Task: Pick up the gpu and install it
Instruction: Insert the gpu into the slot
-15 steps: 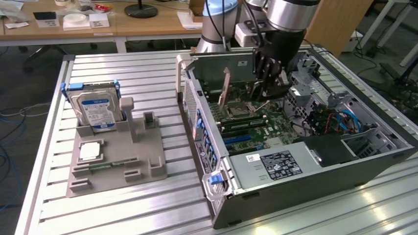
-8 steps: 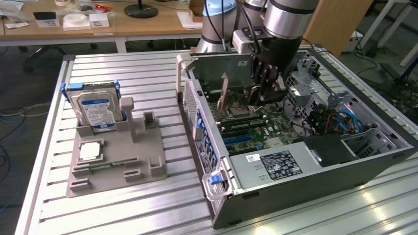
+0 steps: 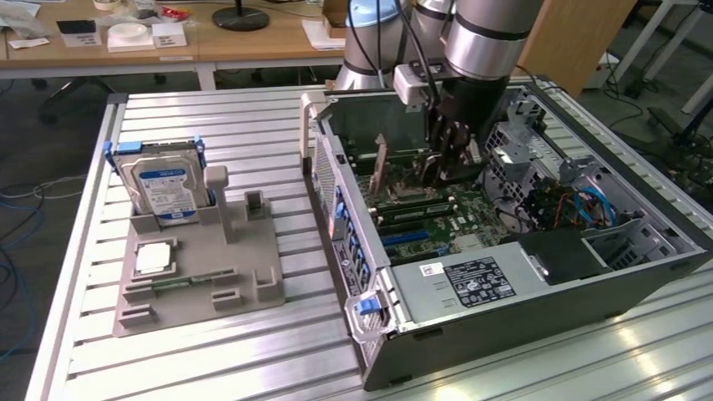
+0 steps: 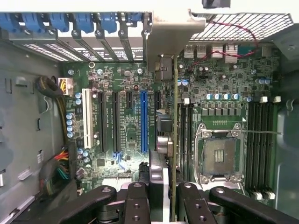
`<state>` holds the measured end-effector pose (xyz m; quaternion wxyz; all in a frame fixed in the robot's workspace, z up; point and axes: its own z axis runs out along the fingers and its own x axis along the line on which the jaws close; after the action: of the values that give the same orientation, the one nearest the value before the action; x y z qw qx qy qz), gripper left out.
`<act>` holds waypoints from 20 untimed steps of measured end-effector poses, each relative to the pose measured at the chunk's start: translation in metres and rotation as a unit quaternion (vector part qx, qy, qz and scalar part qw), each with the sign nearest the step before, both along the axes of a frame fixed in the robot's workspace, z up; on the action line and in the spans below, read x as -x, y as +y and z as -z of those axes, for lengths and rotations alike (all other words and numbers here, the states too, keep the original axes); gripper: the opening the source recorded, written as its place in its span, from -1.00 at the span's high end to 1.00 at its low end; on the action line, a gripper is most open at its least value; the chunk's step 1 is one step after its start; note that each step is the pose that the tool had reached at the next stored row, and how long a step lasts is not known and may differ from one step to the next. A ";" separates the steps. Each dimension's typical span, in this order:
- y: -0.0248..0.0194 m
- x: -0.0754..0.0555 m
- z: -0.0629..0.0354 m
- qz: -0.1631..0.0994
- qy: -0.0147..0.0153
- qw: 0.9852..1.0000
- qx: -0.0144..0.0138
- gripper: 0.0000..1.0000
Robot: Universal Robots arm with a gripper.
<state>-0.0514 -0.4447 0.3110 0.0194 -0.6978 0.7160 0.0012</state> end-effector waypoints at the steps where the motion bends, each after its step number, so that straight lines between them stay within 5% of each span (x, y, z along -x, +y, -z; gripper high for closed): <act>1: 0.0000 0.000 0.0018 0.000 0.000 1.000 0.000 0.44; 15: 0.0001 0.001 0.0269 0.000 0.000 1.000 0.000 0.44; 20: -0.0002 0.001 0.0270 0.000 0.000 1.000 0.000 0.44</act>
<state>-0.0522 -0.4449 0.2839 0.0193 -0.6978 0.7160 0.0013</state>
